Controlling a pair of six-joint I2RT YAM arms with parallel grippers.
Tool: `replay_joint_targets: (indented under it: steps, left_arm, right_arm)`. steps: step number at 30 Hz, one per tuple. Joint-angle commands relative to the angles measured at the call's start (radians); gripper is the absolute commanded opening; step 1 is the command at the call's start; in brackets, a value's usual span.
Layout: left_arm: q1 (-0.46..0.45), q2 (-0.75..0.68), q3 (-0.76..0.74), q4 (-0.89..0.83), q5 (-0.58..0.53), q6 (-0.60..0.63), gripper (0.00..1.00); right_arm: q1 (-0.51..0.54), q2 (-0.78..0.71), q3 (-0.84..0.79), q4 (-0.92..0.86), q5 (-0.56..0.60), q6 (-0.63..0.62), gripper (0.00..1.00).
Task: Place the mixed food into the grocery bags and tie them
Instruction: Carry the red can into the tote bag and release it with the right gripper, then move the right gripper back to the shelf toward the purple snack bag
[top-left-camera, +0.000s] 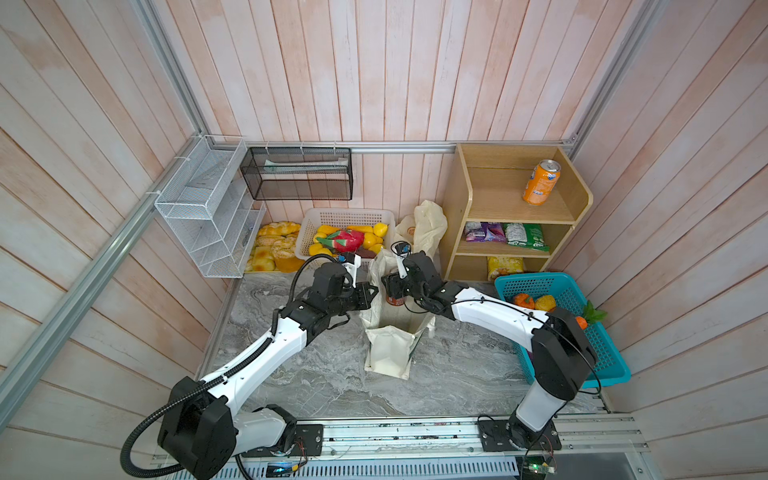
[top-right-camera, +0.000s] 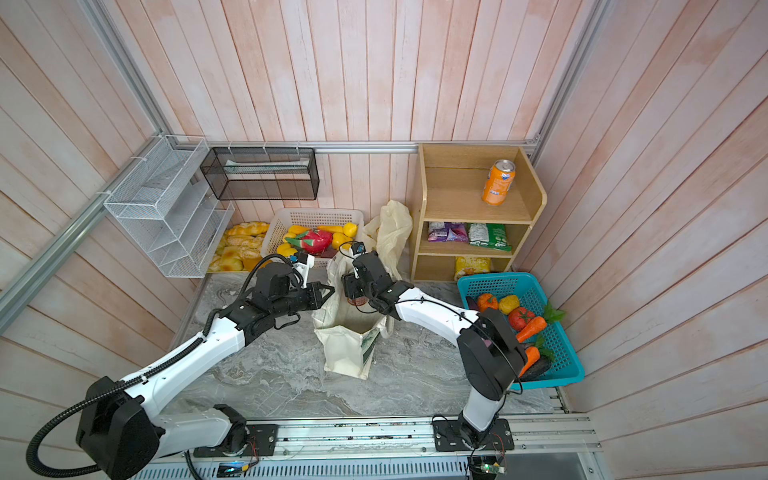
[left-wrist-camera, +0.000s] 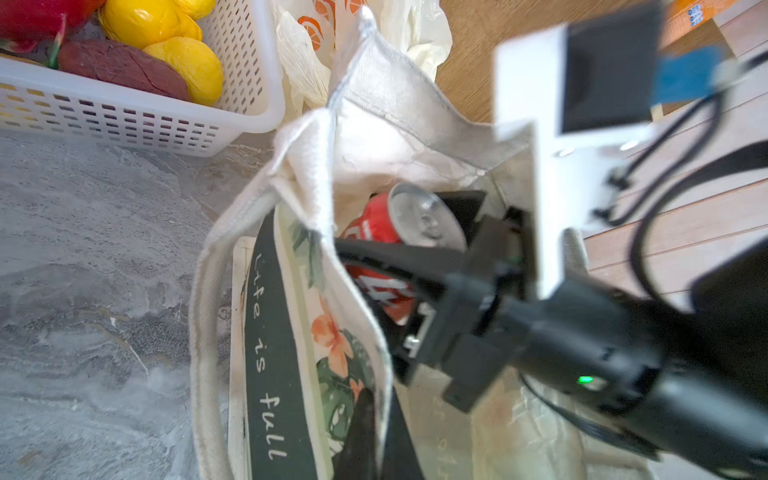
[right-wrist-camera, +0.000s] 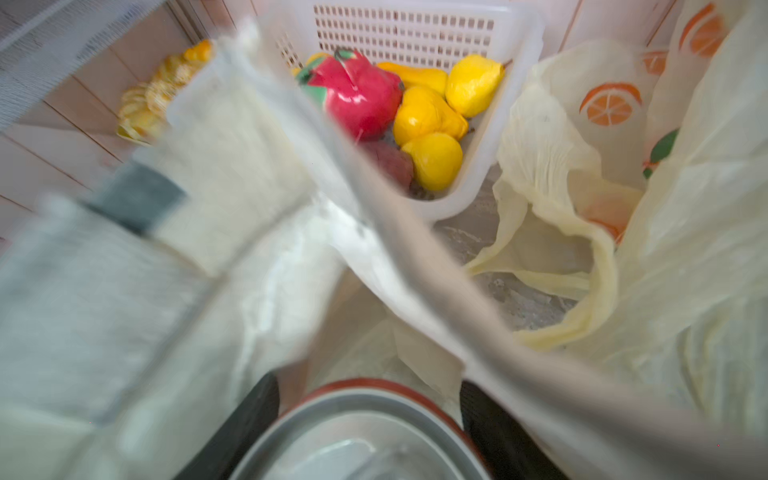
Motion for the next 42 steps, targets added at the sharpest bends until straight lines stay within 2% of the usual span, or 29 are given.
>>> replay_joint_targets:
  steps: [1,5,6,7,10,12,16,24,29,34,38,42]
  left_arm:
    - [-0.007,0.01,-0.005,-0.035,0.001,0.014,0.0]
    - [-0.007,0.012,0.0,-0.038,0.0,0.014,0.0]
    - [-0.007,0.012,0.0,-0.038,0.0,0.014,0.0]
    - [-0.007,0.012,0.002,-0.039,-0.001,0.012,0.0]
    - [-0.006,0.012,0.003,-0.04,0.0,0.012,0.0]
    - [-0.007,0.012,0.003,-0.042,-0.002,0.012,0.0]
    - [-0.007,0.01,0.002,-0.045,-0.004,0.014,0.0]
    - [-0.006,0.006,0.014,-0.057,-0.014,0.02,0.0]
    - [-0.007,0.006,0.017,-0.064,-0.012,0.027,0.0]
    - [-0.007,-0.006,0.012,-0.068,-0.018,0.037,0.0]
    - [-0.006,-0.015,0.006,-0.066,-0.02,0.04,0.0]
    - [-0.007,-0.025,0.0,-0.064,-0.016,0.046,0.0]
  right_arm:
    - [0.01,0.039,-0.032,0.218,0.057,-0.009,0.04]
    - [0.011,0.11,-0.031,0.218,0.038,-0.035,0.09]
    - [0.009,0.123,-0.025,0.198,0.022,-0.041,0.13]
    - [0.01,0.133,-0.018,0.176,0.005,-0.048,0.2]
    - [0.01,0.148,0.004,0.092,-0.034,-0.054,0.57]
    - [0.009,0.149,0.022,0.027,-0.062,-0.064,0.7]
    - [0.01,0.126,0.062,-0.113,-0.124,-0.08,0.84]
    - [0.009,0.005,0.167,-0.308,-0.248,-0.096,0.85]
    - [0.01,-0.162,0.214,-0.384,-0.291,-0.055,0.81]
    - [-0.012,-0.377,0.174,-0.387,-0.272,0.025,0.78]
    - [-0.129,-0.538,0.063,-0.346,-0.301,0.171,0.73]
    - [-0.353,-0.683,-0.105,-0.27,-0.415,0.326,0.66]
